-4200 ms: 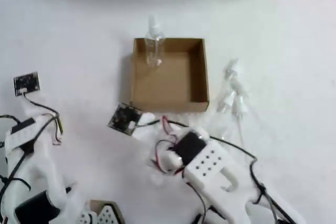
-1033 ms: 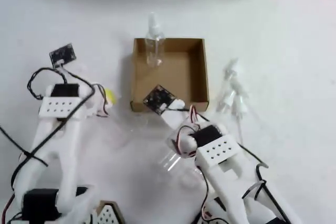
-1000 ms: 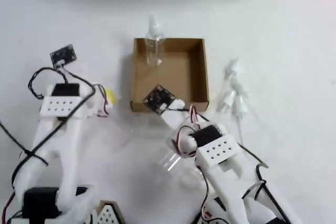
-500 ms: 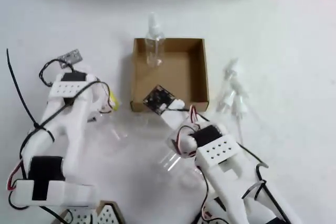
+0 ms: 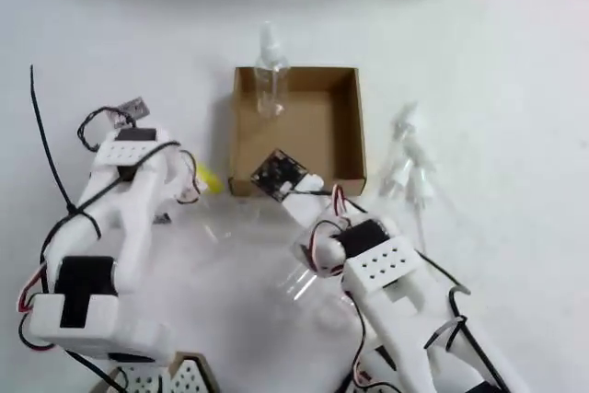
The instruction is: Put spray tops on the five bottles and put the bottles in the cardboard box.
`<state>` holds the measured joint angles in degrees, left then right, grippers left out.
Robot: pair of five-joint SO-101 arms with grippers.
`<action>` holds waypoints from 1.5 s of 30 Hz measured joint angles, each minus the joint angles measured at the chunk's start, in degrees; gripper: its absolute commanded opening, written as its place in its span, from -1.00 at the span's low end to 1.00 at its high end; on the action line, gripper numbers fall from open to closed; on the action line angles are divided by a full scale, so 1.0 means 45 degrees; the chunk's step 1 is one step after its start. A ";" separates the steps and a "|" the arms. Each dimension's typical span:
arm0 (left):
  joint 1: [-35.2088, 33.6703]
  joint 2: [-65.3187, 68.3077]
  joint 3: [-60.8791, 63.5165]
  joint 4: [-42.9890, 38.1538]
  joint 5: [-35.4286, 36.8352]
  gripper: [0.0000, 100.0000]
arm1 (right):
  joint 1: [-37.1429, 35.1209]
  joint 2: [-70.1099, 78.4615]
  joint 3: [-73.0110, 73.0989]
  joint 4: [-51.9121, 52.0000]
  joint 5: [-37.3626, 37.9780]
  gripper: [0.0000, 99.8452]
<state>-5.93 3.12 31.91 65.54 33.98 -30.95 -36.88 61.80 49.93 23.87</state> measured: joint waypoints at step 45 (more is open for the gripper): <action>-0.0078 0.1641 -0.1934 0.0899 -0.4454 -0.40 | 0.0000 0.0000 0.0000 0.0000 0.0000 -0.97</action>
<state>-6.29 10.51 23.21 69.58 13.93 -30.95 -36.88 61.80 49.93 23.87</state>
